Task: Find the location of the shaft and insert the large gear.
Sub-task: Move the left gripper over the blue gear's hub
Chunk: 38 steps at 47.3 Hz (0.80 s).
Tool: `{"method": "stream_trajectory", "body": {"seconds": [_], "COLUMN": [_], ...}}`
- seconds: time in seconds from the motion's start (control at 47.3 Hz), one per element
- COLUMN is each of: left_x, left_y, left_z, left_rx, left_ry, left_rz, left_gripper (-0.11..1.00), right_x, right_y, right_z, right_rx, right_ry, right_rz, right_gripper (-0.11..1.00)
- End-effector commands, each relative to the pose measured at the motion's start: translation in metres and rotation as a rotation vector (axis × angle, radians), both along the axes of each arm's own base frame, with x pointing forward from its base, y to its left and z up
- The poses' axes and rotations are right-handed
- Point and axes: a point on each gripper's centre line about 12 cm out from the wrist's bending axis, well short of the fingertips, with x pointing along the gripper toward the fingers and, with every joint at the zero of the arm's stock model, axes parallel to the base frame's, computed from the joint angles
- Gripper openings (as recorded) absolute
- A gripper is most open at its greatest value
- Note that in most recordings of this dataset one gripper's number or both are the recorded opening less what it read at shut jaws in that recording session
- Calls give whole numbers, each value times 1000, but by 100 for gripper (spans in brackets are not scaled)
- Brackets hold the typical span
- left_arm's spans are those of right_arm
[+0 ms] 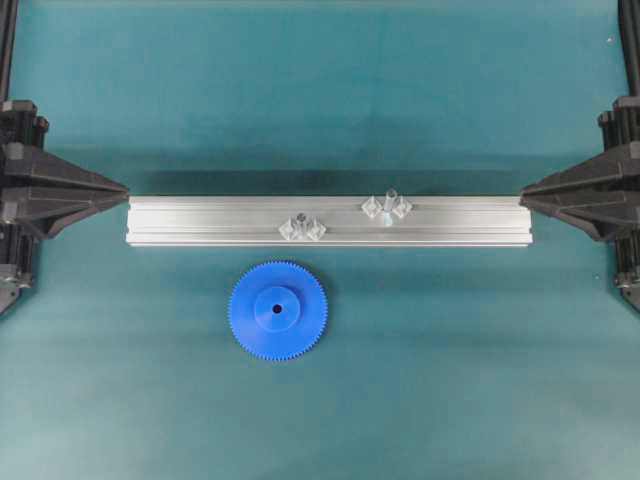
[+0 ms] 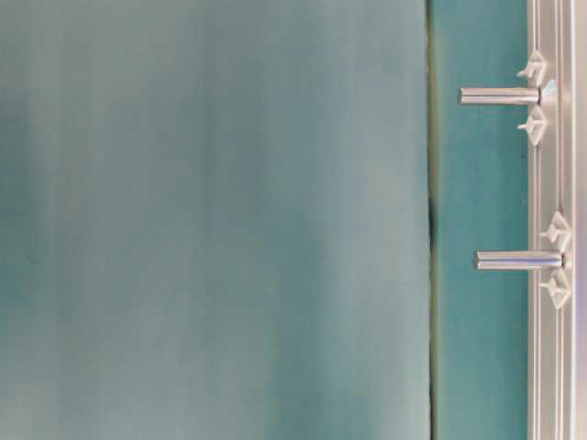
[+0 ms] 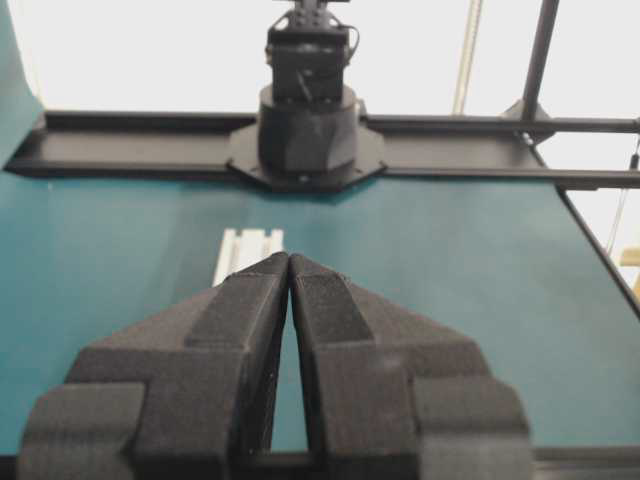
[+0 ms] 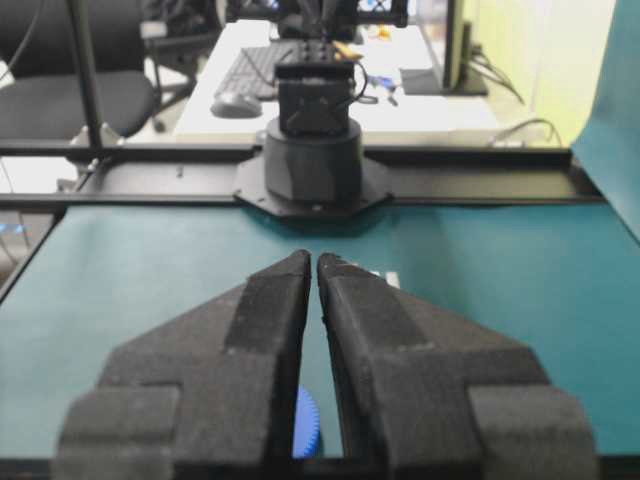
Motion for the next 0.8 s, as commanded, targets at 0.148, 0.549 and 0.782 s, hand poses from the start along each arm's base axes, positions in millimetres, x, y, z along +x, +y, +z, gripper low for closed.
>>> {"method": "stream_trajectory", "body": {"seconds": [0.148,0.549,0.782], "left_x": [9,28,48], "left_y": [-8,-19,-22], "left_z": [-10,-31,-42], "left_rx": [-56,-46,-40], "left_ry": [91,297,402], "left_rz": [-44,-81,-83], "left_gripper": [5,2,1], "right_x": [-5,-10,-12], "right_y": [-2,-2,-2], "right_z": [-34,-45,-53], "right_rx": [38,64,77], "right_ry": [119,254,324], "right_rz": [-12,-15,-18], "right_gripper": [17,3,3]}}
